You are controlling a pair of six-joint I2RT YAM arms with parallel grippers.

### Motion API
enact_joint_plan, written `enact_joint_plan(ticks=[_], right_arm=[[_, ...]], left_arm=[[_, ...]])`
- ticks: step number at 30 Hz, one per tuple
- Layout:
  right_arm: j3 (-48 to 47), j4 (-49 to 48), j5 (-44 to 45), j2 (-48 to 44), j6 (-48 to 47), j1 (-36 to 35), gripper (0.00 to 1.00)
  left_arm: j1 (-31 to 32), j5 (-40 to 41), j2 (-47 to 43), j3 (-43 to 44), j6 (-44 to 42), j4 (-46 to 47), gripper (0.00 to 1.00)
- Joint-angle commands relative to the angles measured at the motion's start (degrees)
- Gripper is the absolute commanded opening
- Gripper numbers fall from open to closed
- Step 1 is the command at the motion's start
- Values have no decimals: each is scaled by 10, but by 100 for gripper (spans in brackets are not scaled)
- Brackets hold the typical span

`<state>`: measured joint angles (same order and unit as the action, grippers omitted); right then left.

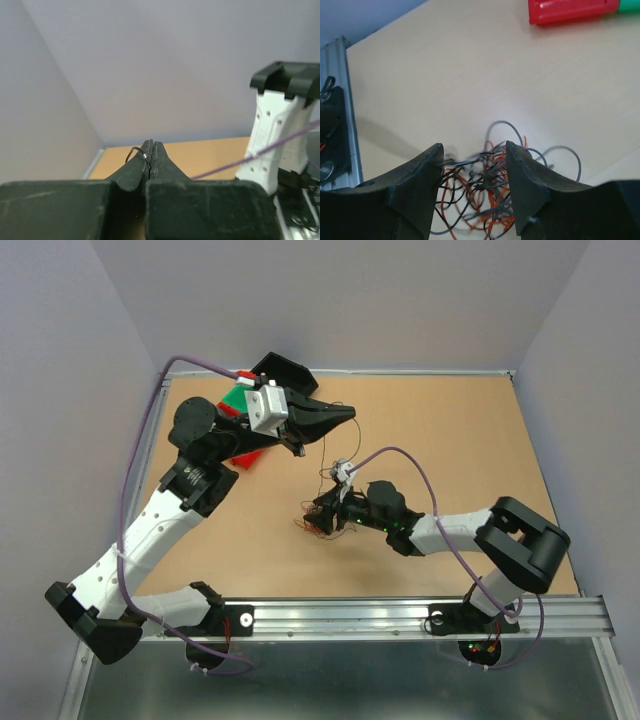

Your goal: Untangle the cables

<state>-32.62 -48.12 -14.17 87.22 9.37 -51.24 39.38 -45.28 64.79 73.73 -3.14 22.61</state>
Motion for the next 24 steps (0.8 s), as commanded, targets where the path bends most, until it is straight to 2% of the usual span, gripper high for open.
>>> enact_joint_plan(ticks=[1,2,5,8,9,10,11,12,14,17,21,22,24], right_arm=[[-63,-22,19,113,64,-7,47],[-72,-19,17,129,72,-7,43],[-88,-12,46,153,100,-7,43],[-78,5,110,135,108,-7,44],[-72,8,152,131,111,-6,43],[-69,13,175,128,115,-4,41],[-68,26,194,125,125,-3,32],[-68,34,210,121,132,0,28],[-79,75,244,121,155,11,22],[-88,117,260,117,183,35,19],[-95,166,273,118,217,69,22],[-98,189,280,120,224,85,22],[-107,216,297,117,242,101,23]], left_arm=[[1,70,-61,89,-55,-13,0],[1,78,-64,102,-56,-15,0],[1,168,-77,155,-73,-27,0],[1,332,-78,206,-105,-38,0],[1,359,-78,216,-113,-40,0],[1,386,-75,225,-135,-46,0],[1,436,-72,240,-142,-49,0],[1,447,-69,243,-151,-52,0],[1,517,-58,250,-186,-60,0],[0,598,-38,258,-232,-68,0],[-49,644,-19,277,-240,-57,0],[-90,644,-11,284,-234,-59,0],[-133,632,0,312,-204,-69,0]])
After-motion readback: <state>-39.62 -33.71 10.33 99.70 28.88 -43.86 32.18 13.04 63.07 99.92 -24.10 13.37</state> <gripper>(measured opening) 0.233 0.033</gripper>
